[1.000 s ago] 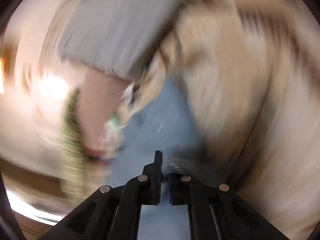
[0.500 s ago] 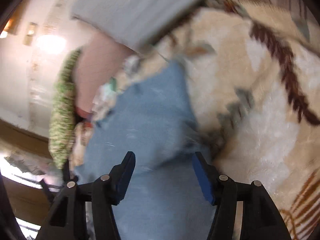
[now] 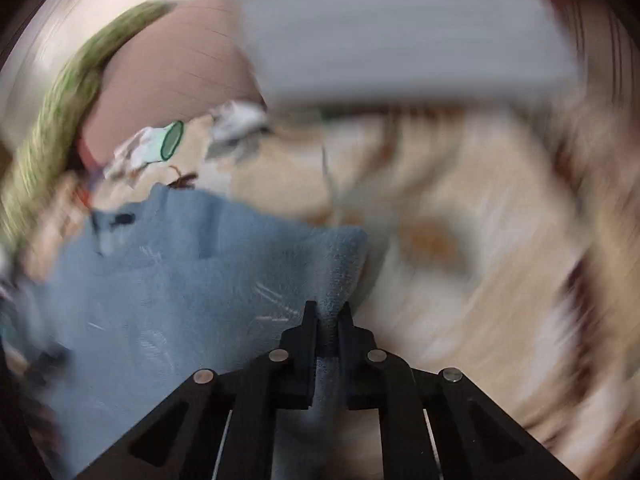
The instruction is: Fold small clothes
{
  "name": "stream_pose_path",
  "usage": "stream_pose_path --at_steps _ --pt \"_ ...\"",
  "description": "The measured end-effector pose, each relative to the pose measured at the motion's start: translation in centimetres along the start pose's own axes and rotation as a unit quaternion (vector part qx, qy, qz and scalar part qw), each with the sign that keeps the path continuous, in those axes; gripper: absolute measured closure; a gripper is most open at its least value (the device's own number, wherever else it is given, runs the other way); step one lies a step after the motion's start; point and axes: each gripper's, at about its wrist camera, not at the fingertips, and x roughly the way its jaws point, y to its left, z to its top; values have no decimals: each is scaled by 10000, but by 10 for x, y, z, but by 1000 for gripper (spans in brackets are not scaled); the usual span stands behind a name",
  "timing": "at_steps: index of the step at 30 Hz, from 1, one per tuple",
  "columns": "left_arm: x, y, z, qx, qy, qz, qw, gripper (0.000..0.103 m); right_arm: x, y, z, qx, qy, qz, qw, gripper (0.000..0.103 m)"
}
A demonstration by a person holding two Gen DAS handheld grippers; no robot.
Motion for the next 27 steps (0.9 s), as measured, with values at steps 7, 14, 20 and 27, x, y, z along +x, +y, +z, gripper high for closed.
stream_pose_path --at_steps 7,14,20,27 --pt "0 -1 -2 54 -55 14 10000 0 22 -15 -10 184 -56 -411 9990 56" --pt "1 -4 -1 51 1 62 10000 0 -62 -41 -44 1963 -398 2343 9513 38" --pt "-9 5 8 21 404 -156 9991 0 -10 -69 -104 2745 843 1772 9414 72" --pt "-70 55 9 -654 -292 -513 9961 0 -67 -33 -73 2177 -110 2565 9416 34"
